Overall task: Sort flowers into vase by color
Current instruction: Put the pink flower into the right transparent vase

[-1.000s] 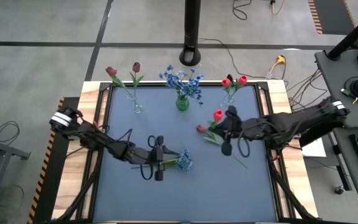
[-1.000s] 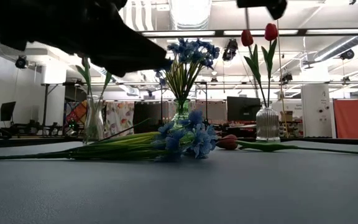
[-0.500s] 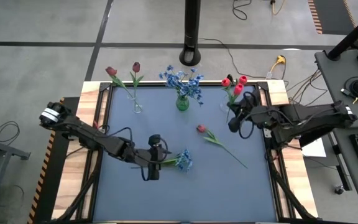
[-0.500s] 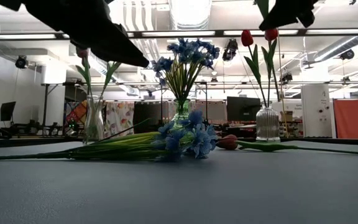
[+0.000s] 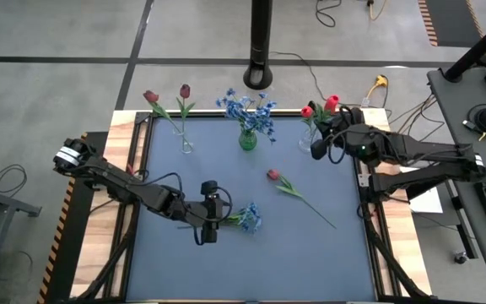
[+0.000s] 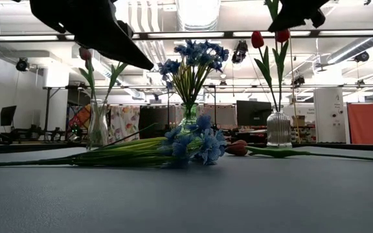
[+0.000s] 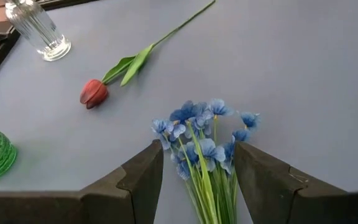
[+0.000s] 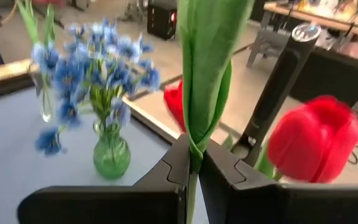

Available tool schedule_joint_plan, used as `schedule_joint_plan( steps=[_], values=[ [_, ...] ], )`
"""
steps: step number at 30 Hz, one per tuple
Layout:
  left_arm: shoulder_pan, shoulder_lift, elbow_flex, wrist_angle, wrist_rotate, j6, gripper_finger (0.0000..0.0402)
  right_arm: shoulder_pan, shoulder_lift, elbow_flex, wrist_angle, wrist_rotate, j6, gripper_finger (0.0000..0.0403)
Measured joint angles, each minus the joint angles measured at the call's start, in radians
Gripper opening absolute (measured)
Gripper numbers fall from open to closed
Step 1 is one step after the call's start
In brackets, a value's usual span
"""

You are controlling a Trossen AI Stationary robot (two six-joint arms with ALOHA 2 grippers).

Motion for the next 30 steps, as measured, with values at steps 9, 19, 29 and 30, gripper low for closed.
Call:
schedule_joint_plan(
  steps=[9, 19, 29, 30],
  values=[
    [0.000, 0.000, -0.002, -0.007, 0.000, 0.003, 0.0178, -0.090, 0.013, 0.000, 0.091, 0.000, -0.118, 0.0018],
    [0.000, 0.001, -0.002, -0.011, -0.001, 0.008, 0.0178, -0.204, 0.035, 0.000, 0.096, -0.001, -0.158, 0.0018],
    [0.000, 0.001, -0.003, -0.011, -0.001, 0.008, 0.0178, -0.227, 0.091, 0.000, 0.157, -0.011, -0.158, 0.0018],
    [0.000, 0.001, -0.003, -0.011, -0.001, 0.008, 0.0178, -0.227, 0.100, 0.000, 0.166, -0.011, -0.158, 0.0018]
  ],
)
